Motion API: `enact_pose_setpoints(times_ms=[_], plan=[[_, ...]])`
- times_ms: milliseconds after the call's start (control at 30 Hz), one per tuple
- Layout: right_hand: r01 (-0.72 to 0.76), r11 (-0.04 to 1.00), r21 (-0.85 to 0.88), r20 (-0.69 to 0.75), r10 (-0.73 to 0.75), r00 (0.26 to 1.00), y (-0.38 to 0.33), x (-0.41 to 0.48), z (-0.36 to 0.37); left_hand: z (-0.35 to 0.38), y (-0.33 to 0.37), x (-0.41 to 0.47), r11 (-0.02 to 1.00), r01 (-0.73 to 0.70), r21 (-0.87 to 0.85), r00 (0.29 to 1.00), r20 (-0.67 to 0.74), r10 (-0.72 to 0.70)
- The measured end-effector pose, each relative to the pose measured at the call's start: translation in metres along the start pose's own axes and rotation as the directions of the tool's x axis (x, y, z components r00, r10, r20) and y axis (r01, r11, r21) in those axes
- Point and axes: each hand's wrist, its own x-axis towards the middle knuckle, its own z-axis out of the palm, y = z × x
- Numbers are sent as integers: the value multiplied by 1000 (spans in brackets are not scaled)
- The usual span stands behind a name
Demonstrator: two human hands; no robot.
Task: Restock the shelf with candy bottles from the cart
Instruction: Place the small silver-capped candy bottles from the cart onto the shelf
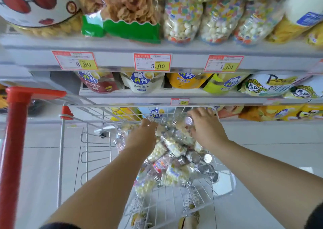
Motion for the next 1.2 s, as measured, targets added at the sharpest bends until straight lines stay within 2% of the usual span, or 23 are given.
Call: enact_pose_setpoints(times_ms=[67,167,233,333,433,500,567,633,700,767,833,900,1000,1033,1100,1133,1200], plan=[[34,995,-99,-51,-39,998,3,-1,8,8,-3,6,1000,5,9,999,-38,-5],[73,997,-37,-24,-74,997,8,0,10,6,-3,6,998,-8,-63,995,-98,2],[45,986,161,45,-53,998,13,2,-6,-3,-1,-3,989,-40,-143,988,-152,18],[-102,855,509,142,34,989,15,-2,-51,-31,5,-34,916,-51,-399,967,-250,-55],[-286,599,748,310,66,949,5,-23,-102,-76,18,-72,788,-54,-613,956,-260,-137],[-396,301,868,402,44,915,-10,-44,-138,-110,26,-98,682,-86,-727,975,-202,-92],[-452,20,892,452,30,892,-27,-65,-177,-148,35,-123,546,-122,-829,992,-123,36],[-471,-207,858,487,31,873,-44,-87,-213,-184,47,-148,352,-117,-928,992,-91,92],[-479,-335,811,510,4,860,-59,-107,-246,-212,62,-172,98,-68,-993,994,-59,94],[-470,-381,796,511,7,860,-71,-126,-278,-239,86,-197,-115,-17,-993,992,-30,120],[-455,-415,788,499,-2,867,-80,-143,-310,-261,106,-219,-286,27,-958,988,-18,151],[-431,-457,778,454,-65,889,-87,-161,-338,-281,124,-244,-386,87,-918,985,21,170],[-367,-496,787,358,-118,926,-96,-182,-374,-298,138,-268,-415,151,-897,966,46,254],[-350,-497,795,339,-114,934,-99,-187,-383,-303,141,-273,-423,169,-890,969,70,239],[-329,-521,788,321,-109,941,-103,-194,-396,-311,139,-280,-404,176,-898,970,88,227],[-323,-548,772,316,-110,942,-104,-197,-401,-320,137,-287,-414,196,-889,964,96,250],[-316,-602,733,307,-121,944,-102,-199,-408,-334,136,-297,-370,196,-908,943,71,325]])
